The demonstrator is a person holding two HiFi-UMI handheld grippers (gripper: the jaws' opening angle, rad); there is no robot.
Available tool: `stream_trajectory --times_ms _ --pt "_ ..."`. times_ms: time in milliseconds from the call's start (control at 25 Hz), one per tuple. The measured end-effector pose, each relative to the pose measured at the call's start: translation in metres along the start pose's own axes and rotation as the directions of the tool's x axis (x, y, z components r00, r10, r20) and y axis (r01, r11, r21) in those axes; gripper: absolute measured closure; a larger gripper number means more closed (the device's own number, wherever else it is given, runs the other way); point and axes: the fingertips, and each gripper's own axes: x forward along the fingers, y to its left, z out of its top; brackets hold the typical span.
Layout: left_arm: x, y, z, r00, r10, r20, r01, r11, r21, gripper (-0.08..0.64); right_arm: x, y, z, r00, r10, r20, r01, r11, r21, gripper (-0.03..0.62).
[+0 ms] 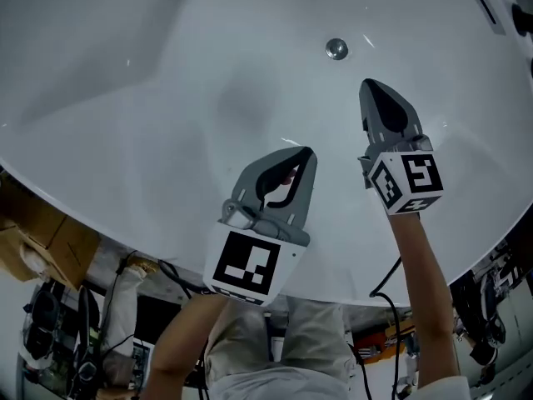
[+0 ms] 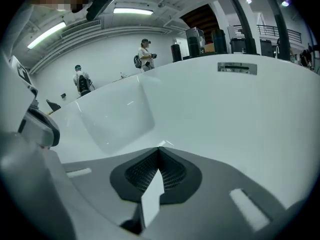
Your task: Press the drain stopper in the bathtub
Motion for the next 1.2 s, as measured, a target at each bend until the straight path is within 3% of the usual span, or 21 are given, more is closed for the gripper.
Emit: stream_trajectory --times_ms 520,800,1200 --pt "0.061 0.029 -0.019 0.998 -0.055 0.009 0.053 0.989 0.141 0.561 0.068 -0.051 -0.080 0.992 -0.055 -0.111 0.057 0.998 0.017 0.589" --pt "0.080 0.040 -0.035 0.998 -0.061 -0.012 0.062 0.990 0.125 0.560 0.112 -0.076 -0.127 0.980 -0.060 -0.189 0.060 0.998 -0.006 0.589" --pt "0.131 -0.014 -0.019 0.998 -0.056 -0.007 0.057 0.991 0.118 0.560 0.127 -0.171 -0.178 0.931 -0.089 -0.353 0.068 0.995 -0.072 0.590"
